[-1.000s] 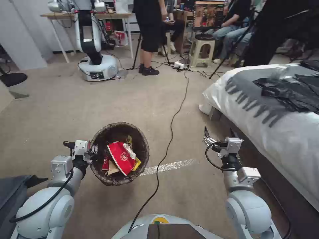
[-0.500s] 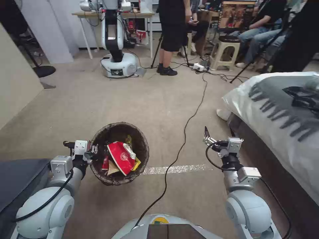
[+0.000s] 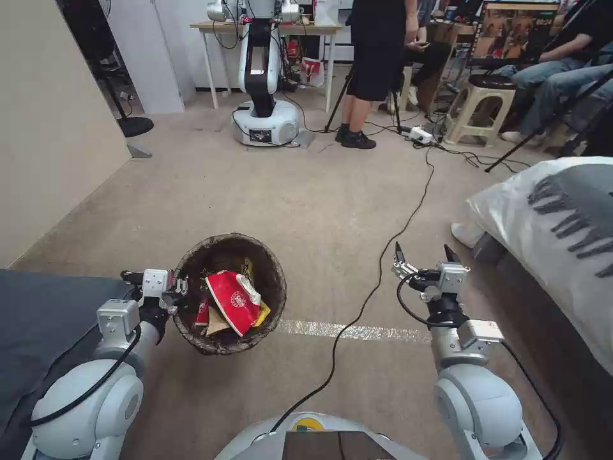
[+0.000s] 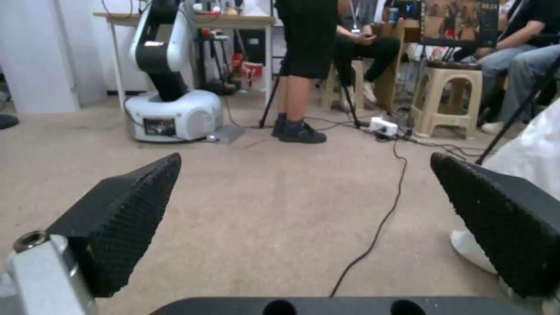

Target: Pick up the trash bin, then pick up the garbage from the floor and place it into the trash bin.

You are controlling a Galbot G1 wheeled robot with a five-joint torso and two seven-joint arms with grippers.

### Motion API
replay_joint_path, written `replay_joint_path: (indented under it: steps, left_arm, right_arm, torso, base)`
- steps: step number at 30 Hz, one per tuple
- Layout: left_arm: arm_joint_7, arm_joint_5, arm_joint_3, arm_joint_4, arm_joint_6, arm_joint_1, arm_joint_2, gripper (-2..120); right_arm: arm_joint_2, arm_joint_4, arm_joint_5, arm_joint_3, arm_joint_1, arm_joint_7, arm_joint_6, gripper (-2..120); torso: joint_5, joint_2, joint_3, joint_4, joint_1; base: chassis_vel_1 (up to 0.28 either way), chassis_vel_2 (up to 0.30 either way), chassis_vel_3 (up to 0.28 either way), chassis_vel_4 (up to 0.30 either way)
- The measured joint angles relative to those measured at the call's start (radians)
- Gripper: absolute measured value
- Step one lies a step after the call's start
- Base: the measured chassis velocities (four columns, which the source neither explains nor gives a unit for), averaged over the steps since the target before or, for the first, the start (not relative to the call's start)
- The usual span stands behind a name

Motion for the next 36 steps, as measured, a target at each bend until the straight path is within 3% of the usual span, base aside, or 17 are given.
replay_joint_path:
  steps: [16, 27, 36]
  left_arm:
    - [0.006, -0.024, 0.007, 0.000, 0.022, 0.005, 0.020, 3]
    - [-0.019, -0.118, 0.017, 0.001, 0.023, -0.007, 0.051, 3]
    - [-0.022, -0.165, 0.035, 0.059, 0.024, -0.028, 0.064, 3]
  right_arm:
    - [0.000, 0.012, 0.013, 0.004, 0.008, 0.016, -0.020, 100]
    - [-0.001, 0.014, 0.020, 0.002, 0.005, 0.021, -0.022, 100]
    - [0.001, 0.007, 0.021, -0.003, 0.009, 0.025, -0.023, 100]
  torso:
    - [0.0000, 0.000, 0.000, 0.0000, 0.000]
    - [0.0001, 0.000, 0.000, 0.0001, 0.000]
    - [0.0000, 0.000, 0.000, 0.0000, 0.000]
  base:
    - [0.000, 0.000, 0.000, 0.000]
    - [0.000, 0.000, 0.000, 0.000]
    - [0.000, 0.000, 0.000, 0.000]
